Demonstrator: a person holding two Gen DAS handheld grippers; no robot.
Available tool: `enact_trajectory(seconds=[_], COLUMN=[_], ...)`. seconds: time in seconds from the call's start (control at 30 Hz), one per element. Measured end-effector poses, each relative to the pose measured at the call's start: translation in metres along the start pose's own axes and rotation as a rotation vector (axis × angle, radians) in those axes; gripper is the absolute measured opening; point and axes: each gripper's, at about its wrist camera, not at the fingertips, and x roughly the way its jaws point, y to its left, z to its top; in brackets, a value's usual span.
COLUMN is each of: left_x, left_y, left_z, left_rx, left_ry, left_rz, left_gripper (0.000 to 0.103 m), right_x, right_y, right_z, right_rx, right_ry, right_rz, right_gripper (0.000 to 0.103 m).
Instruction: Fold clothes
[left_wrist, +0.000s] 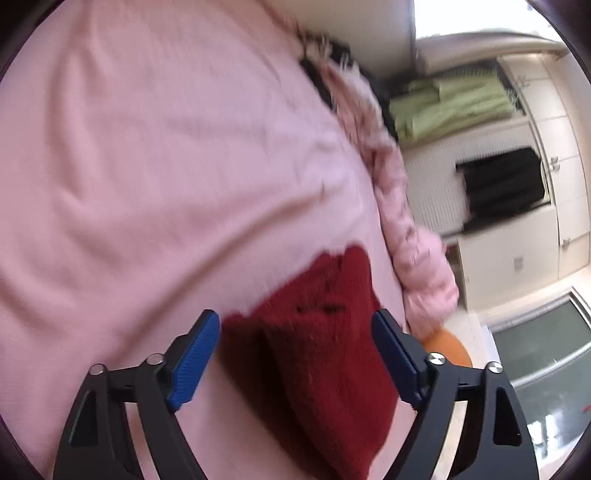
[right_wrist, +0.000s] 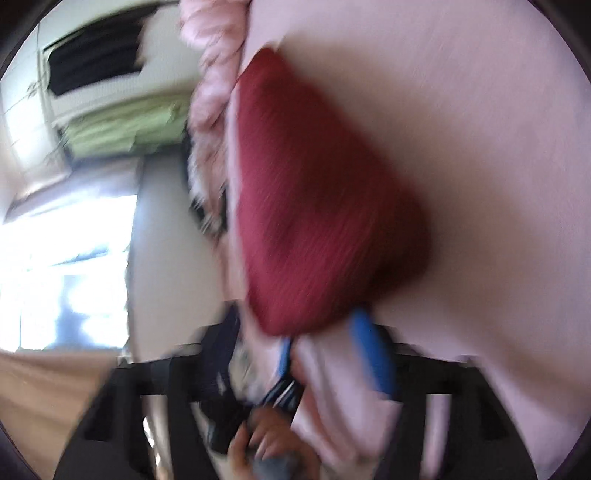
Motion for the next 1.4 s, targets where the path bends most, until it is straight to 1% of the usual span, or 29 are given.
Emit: enact_trajectory(seconds=[0.07,0.13,0.17,0.23,0.27,0.33,0.4,0.47,0.53,0.6,0.63,0.67,0.7,0.73,0.77,0.83,0.87,0.9,0.93,0.97,1.07,1.17,1.33,1.4], left_x=[-0.012,-0.012,-0.009,0.001,0.009,0.026,0.038,0.034,0.025,0.026,0.029,0.035,0.040,0.043,0.043,0.042,0.042,0.043,0.045,0.048,0.056,0.057,0.057,0.058], left_y=[0.001,-0.003,-0.008,-0.026,-0.038,-0.054,-0.068,-0.076,-0.081,-0.082,-0.082,-0.081,-0.080,-0.080,-0.078,-0.076,-0.076,-0.073,-0.070,-0.065,-0.049,-0.045,-0.047,-0.047], left_z=[0.004,0.003,0.001,-0.005,-0.012,-0.025,-0.037,-0.042,-0.042,-0.040,-0.039,-0.040,-0.042,-0.041,-0.040,-0.039,-0.038,-0.037,-0.036,-0.034,-0.026,-0.026,-0.031,-0.031], left_rx=[0.001,0.023,0.046,0.138,0.219,0.343,0.434,0.483,0.516,0.529,0.534,0.535,0.530,0.527,0.528,0.527,0.526,0.530,0.528,0.504,0.432,0.425,0.450,0.449], left_ry=[-0.037,-0.027,-0.014,0.020,0.046,0.107,0.128,0.096,0.045,0.027,0.039,0.070,0.092,0.104,0.105,0.096,0.086,0.074,0.073,0.087,0.127,0.128,0.129,0.133], left_rz=[-0.018,-0.039,-0.045,-0.039,-0.007,0.058,0.101,0.103,0.080,0.076,0.090,0.100,0.104,0.112,0.119,0.144,0.163,0.210,0.254,0.266,0.301,0.313,0.322,0.325], left_gripper=[0.084,0.084,0.084,0.085,0.086,0.086,0.086,0.086,0.086,0.086,0.086,0.086,0.086,0.086,0.086,0.086,0.086,0.086,0.086,0.086,0.086,0.086,0.086,0.086], right_x=[-0.006,-0.012,-0.019,-0.015,-0.012,0.008,0.038,0.070,0.103,0.126,0.131,0.137,0.141,0.135,0.130,0.123,0.116,0.108,0.106,0.105,0.132,0.171,0.223,0.223], right_y=[0.007,0.015,0.030,0.066,0.084,0.109,0.122,0.133,0.121,0.086,0.069,0.051,0.035,0.034,0.033,0.046,0.057,0.074,0.089,0.103,0.128,0.131,0.074,0.075], right_z=[-0.006,-0.012,-0.007,0.014,0.023,0.035,0.049,0.064,0.071,0.074,0.071,0.067,0.064,0.066,0.069,0.082,0.089,0.096,0.102,0.109,0.127,0.136,0.138,0.143], right_rx=[-0.027,-0.065,-0.155,-0.343,-0.434,-0.571,-0.684,-0.793,-0.849,-0.843,-0.834,-0.826,-0.816,-0.796,-0.776,-0.751,-0.763,-0.793,-0.819,-0.844,-0.898,-0.941,-0.855,-0.839], right_ry=[0.024,0.040,-0.002,-0.049,-0.068,-0.039,-0.023,-0.005,0.018,0.065,0.085,0.105,0.120,0.101,0.084,0.075,0.028,-0.040,-0.089,-0.132,-0.122,-0.047,0.124,0.114], right_rz=[0.016,0.024,-0.022,-0.143,-0.202,-0.306,-0.432,-0.555,-0.642,-0.730,-0.748,-0.766,-0.777,-0.741,-0.708,-0.675,-0.675,-0.656,-0.635,-0.617,-0.631,-0.640,-0.748,-0.725], right_gripper=[0.083,0.083,0.083,0.083,0.083,0.083,0.084,0.084,0.083,0.083,0.083,0.085,0.088,0.088,0.088,0.088,0.088,0.088,0.088,0.088,0.088,0.088,0.088,0.088])
